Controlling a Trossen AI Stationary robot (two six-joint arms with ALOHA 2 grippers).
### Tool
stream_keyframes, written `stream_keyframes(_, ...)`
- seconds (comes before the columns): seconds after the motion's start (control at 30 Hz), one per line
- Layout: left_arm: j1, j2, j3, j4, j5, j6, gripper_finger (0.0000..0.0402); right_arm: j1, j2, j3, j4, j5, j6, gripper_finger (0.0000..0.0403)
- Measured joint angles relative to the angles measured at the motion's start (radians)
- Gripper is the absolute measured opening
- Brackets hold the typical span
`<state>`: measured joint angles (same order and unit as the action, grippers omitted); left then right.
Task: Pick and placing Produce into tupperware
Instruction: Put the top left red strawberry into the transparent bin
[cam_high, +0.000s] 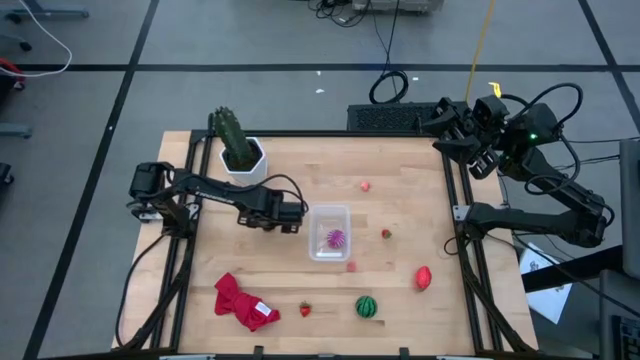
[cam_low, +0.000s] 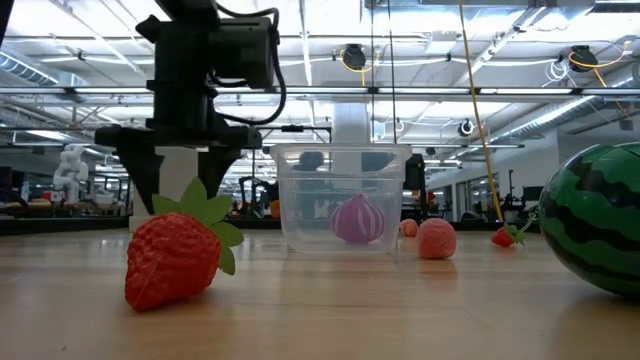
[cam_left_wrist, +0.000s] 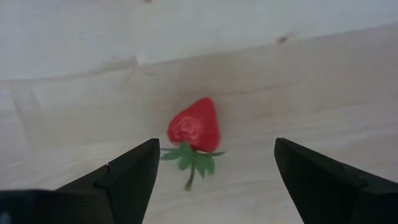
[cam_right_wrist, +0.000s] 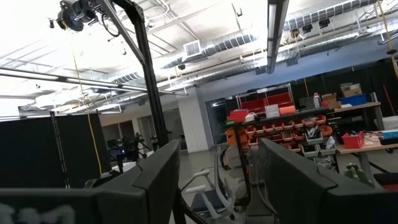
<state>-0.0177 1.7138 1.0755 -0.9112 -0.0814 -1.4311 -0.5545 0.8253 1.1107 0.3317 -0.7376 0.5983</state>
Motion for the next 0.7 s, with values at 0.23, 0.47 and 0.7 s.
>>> stream_keyframes(0.23,0.000,0.000,-0.019,-0.003,0.031,0.015,0.0325,0.000,0.000,0.000,0.000,0.000,0.000,0.0210)
stream_keyframes(0.47,0.003,0.000,-0.019,0.004,0.012,0.064,0.0328,0.000,0.000,0.000,0.000,0.000,0.000,0.0210)
stream_keyframes(0.7,0.003,0.000,-0.019,0.005,0.006,0.118,0.0327,0.000,0.000,0.000,0.000,0.000,0.000,0.0210)
